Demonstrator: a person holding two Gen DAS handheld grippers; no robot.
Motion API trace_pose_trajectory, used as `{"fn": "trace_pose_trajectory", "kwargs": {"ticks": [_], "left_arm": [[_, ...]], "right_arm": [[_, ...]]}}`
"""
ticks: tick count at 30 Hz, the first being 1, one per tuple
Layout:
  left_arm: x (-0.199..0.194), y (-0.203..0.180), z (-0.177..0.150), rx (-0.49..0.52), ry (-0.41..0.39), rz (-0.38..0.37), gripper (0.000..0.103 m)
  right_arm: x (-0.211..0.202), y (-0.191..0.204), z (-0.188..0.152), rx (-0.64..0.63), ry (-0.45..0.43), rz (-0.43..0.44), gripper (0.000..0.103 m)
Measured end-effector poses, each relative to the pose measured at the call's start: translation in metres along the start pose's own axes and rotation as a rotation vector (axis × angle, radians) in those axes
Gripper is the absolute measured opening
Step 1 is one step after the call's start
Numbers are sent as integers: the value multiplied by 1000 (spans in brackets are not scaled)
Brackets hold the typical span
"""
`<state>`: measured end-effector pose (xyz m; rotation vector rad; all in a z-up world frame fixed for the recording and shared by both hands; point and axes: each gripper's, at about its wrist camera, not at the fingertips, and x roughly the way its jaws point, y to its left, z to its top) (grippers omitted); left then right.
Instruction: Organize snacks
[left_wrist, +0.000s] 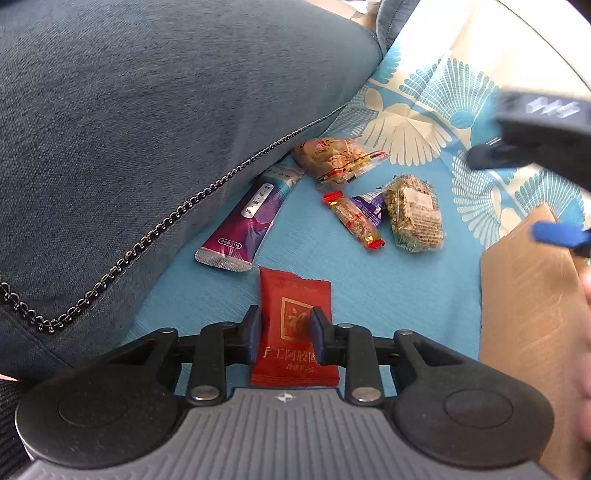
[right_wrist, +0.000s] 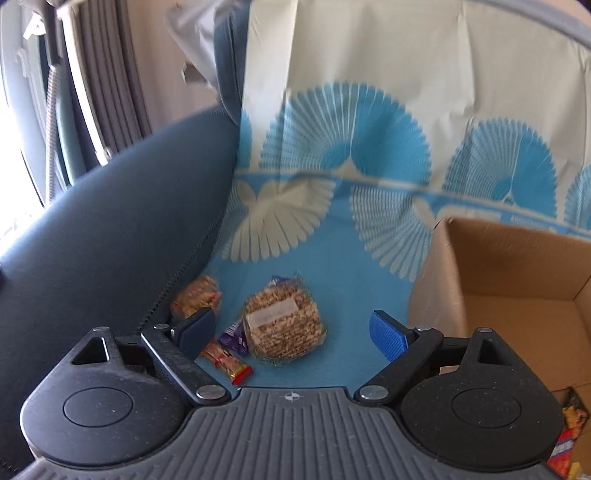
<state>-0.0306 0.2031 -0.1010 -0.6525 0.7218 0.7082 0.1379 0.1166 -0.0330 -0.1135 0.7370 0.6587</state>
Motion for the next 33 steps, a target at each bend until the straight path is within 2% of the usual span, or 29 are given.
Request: {"fn": "trace_pose_trajectory", "kwargs": {"ticks": [2, 4, 6, 13, 17, 19, 20, 22, 26, 32, 33], "left_arm": [[-1, 0, 1, -7, -2, -8, 38], [-2, -2, 0, 2, -8, -11, 54], [-3, -3, 0, 7, -11, -11, 62], [-3, -1, 1, 3, -16, -19, 67], [-1, 1, 1, -2, -17, -24, 69], [0, 0, 1, 0, -18, -25, 70], [0, 0, 1, 2, -18, -24, 70], [1, -1, 0, 15, -19, -22, 72], [3, -9, -3, 61, -24, 0, 73], [8, -33, -18, 260, -49, 88, 72], [8, -36, -21, 287, -56, 105, 67]], "right_arm": [[22, 7, 4, -20, 37, -7, 94], [42, 14, 7, -56, 61, -18, 96], [63, 20, 11, -82, 90, -30, 97], [114, 21, 10, -115, 188, 5, 97], [126, 24, 3, -138, 199, 40, 97], [126, 24, 0, -148, 191, 46, 93], [124, 23, -1, -149, 186, 55, 84], [118, 23, 1, -155, 179, 56, 81], [95, 24, 5, -166, 154, 53, 81], [30, 21, 11, -170, 85, 49, 81], [17, 21, 11, -170, 72, 51, 81]]}}
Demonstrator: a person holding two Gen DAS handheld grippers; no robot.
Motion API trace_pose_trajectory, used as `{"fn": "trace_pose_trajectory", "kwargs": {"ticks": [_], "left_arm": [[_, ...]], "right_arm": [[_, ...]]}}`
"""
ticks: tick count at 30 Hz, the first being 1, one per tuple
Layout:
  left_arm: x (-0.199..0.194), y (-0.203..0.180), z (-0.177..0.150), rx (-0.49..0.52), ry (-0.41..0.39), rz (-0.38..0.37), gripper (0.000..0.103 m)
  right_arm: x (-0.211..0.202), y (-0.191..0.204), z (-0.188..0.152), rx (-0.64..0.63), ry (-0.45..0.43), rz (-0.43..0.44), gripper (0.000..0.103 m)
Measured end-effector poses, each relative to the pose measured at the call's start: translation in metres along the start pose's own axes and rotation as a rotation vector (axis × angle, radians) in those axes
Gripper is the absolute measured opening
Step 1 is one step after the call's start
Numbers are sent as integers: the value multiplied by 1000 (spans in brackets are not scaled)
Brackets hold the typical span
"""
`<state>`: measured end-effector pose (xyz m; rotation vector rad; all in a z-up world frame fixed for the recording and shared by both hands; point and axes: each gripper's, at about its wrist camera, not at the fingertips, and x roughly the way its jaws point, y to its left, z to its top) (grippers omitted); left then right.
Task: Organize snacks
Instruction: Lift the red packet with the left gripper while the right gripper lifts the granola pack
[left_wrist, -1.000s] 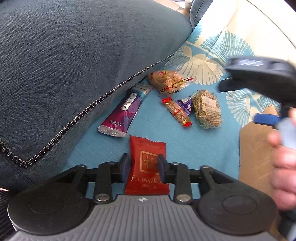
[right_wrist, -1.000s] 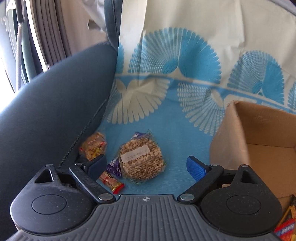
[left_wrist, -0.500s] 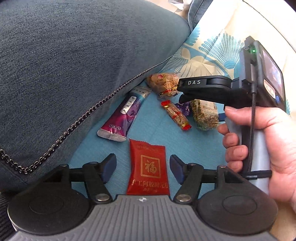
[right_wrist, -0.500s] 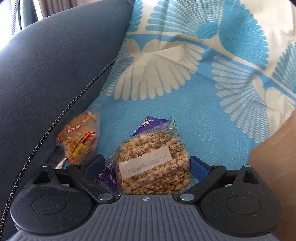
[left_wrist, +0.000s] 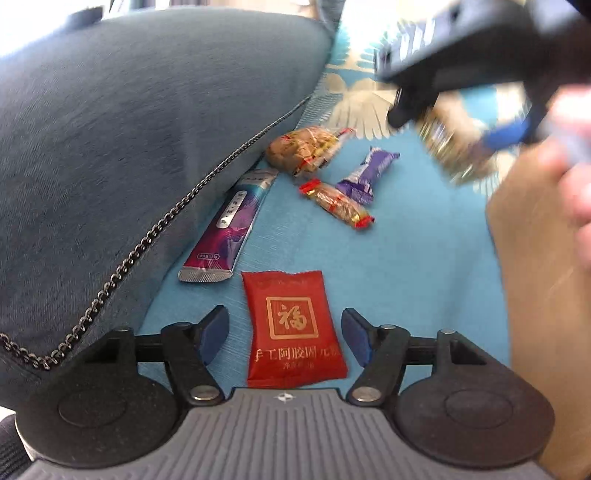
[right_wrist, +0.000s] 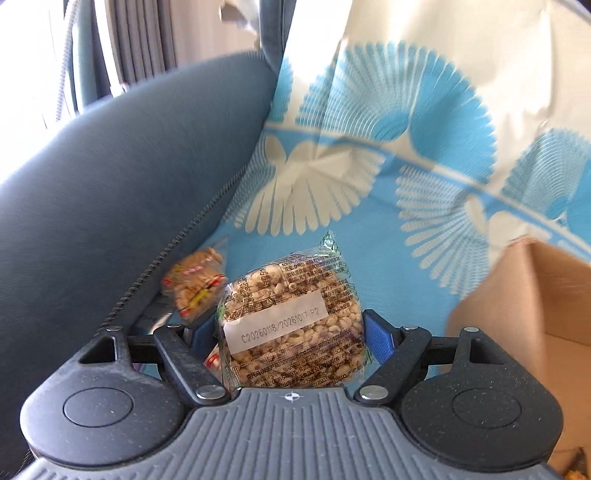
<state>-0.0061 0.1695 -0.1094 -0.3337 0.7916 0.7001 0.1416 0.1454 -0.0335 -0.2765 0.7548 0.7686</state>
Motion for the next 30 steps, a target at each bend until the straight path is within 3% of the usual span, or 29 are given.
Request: {"fn": "trace_pose_trajectory", "kwargs": {"ticks": [3, 8, 12, 16, 18, 23, 25, 30], "left_arm": [[-3, -5, -3, 43, -23, 19, 51], [-8, 3, -2, 18, 1, -32, 47], [-19, 17, 11, -17, 76, -140, 47], [-33, 24, 31, 121, 92, -291, 47], [-44, 27, 38, 229, 45, -324, 47], [-55, 40, 39, 352, -44, -375, 47], [-52, 49, 36, 316, -34, -413, 47], [-43, 66, 47, 169, -7, -417, 47]], "right_arm": [[-35, -1, -4, 3, -30, 2, 81], [-89, -7, -15, 26, -67, -6, 81], [-133, -9, -33, 40, -102, 9, 81], [-167, -4, -58, 35, -123, 55, 81], [-180, 0, -73, 35, -129, 82, 81], [-183, 22, -110, 46, -119, 142, 81], [-176, 35, -126, 45, -106, 148, 81], [-145, 59, -160, 15, -26, 152, 81]]}}
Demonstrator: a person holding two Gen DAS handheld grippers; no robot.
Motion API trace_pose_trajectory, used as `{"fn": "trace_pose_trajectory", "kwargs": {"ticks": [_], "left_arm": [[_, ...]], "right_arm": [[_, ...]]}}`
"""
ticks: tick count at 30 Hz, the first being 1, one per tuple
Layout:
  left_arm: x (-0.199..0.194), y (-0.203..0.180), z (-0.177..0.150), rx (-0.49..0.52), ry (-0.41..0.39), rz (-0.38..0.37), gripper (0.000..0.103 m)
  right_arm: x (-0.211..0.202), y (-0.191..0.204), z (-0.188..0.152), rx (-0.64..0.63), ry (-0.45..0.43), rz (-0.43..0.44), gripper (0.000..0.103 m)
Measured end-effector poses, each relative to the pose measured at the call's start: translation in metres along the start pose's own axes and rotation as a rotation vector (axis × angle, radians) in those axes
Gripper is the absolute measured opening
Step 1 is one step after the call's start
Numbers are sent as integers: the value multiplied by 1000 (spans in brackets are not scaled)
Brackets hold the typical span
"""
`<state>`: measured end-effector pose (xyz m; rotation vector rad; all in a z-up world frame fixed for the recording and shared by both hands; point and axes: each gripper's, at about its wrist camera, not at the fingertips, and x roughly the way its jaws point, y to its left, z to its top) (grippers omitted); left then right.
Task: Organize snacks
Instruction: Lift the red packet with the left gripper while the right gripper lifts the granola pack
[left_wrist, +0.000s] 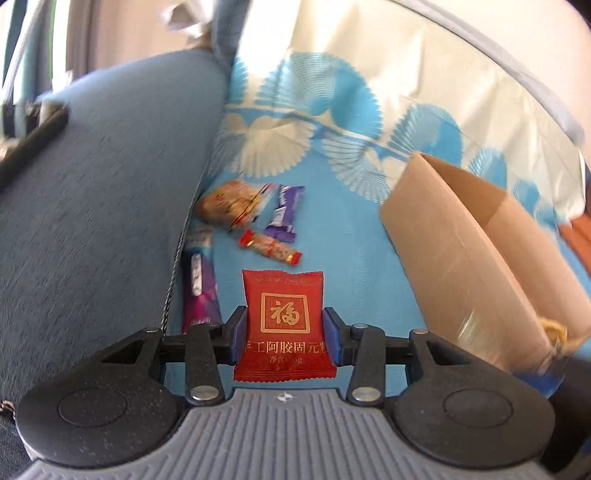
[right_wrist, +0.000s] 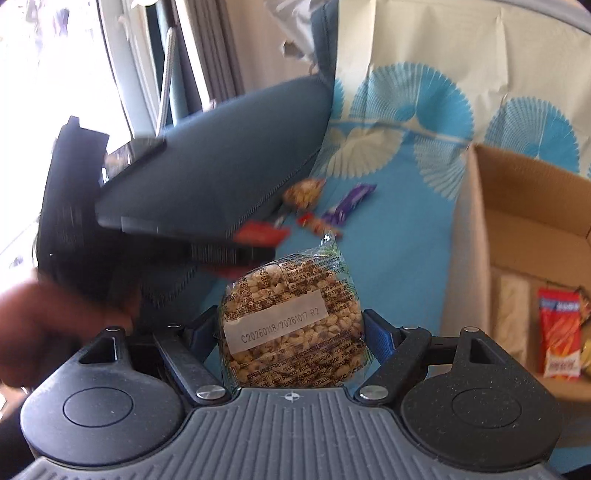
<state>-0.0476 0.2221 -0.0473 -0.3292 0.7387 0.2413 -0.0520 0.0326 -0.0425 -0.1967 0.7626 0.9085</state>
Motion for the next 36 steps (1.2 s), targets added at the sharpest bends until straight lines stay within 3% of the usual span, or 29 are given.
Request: {"fn": "trace_pose_trajectory", "kwargs": {"ticks": [9, 15, 25, 36], "left_arm": [[28, 7, 5, -28, 192, -12, 47], [49, 13, 4, -56, 301, 5, 47], [65, 6, 4, -6, 382, 28, 48], [72, -1, 5, 58, 400, 48, 49]], "right_arm": [[53, 2, -26, 3, 184, -72, 81], [62, 2, -27, -11, 192, -78, 82], [64, 0, -30, -26, 208, -85, 84], [71, 0, -27, -39, 227, -89, 85]]}}
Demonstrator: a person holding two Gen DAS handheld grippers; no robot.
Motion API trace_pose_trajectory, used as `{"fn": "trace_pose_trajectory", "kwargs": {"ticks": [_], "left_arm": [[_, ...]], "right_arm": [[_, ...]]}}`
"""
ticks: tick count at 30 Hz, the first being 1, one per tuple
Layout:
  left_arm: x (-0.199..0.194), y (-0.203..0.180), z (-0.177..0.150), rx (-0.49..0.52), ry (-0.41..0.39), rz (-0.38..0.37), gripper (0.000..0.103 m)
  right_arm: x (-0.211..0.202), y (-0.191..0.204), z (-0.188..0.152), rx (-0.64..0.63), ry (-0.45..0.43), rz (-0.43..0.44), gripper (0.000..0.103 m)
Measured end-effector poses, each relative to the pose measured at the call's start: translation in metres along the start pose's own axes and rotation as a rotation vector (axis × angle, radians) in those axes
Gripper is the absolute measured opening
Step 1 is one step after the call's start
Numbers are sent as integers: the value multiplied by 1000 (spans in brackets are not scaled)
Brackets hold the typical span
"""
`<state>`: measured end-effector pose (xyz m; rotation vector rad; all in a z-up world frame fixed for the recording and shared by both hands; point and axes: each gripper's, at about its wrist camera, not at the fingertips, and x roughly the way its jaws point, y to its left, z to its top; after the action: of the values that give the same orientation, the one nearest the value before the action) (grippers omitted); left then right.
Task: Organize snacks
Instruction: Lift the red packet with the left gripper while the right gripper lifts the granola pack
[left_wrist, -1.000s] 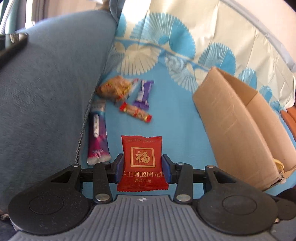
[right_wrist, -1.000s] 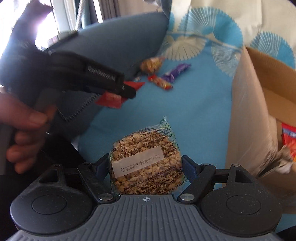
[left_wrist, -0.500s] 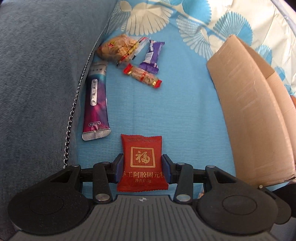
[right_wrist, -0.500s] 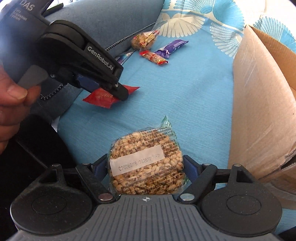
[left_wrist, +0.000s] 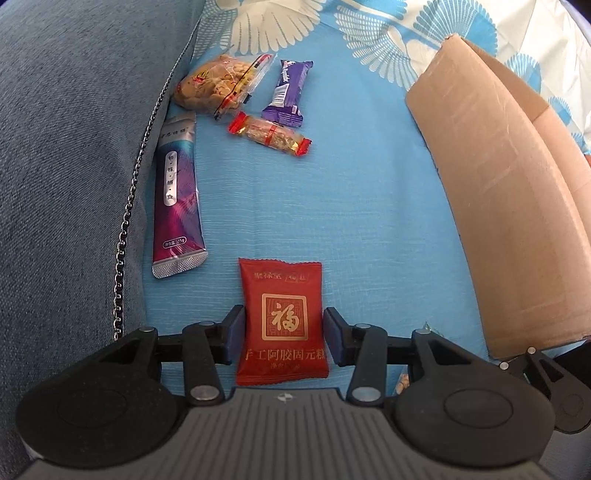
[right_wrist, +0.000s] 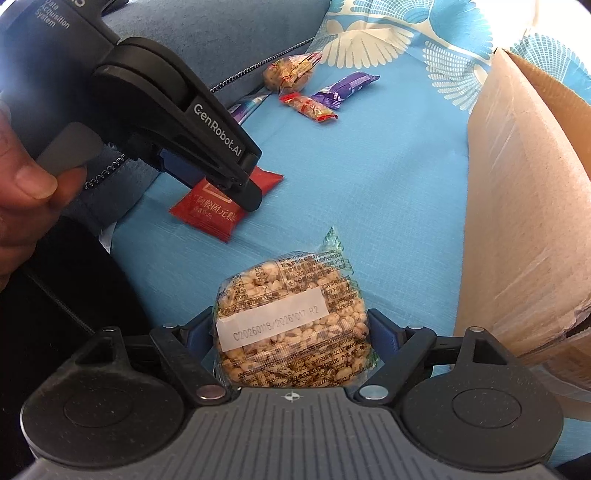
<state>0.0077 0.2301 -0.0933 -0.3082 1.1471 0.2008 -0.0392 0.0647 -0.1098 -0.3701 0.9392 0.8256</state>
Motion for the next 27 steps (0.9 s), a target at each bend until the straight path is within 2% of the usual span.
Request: {"fn": "trace_pose_trajectory", "kwargs": {"ticks": [9, 13, 21, 27], "left_arm": [[2, -6, -2, 42, 1, 31, 50], [0, -4, -4, 38, -15, 26, 45], [-12, 4, -13, -16, -100, -34, 43], [-25, 5, -18, -36, -171, -50, 43]], "right_arm": [[-1, 1, -2, 4, -8, -1, 82], [-4, 0, -2, 17, -21, -4, 82], [-18, -4, -3, 40, -98, -5, 82], [-29, -6, -1, 39, -159, -1, 82]]}}
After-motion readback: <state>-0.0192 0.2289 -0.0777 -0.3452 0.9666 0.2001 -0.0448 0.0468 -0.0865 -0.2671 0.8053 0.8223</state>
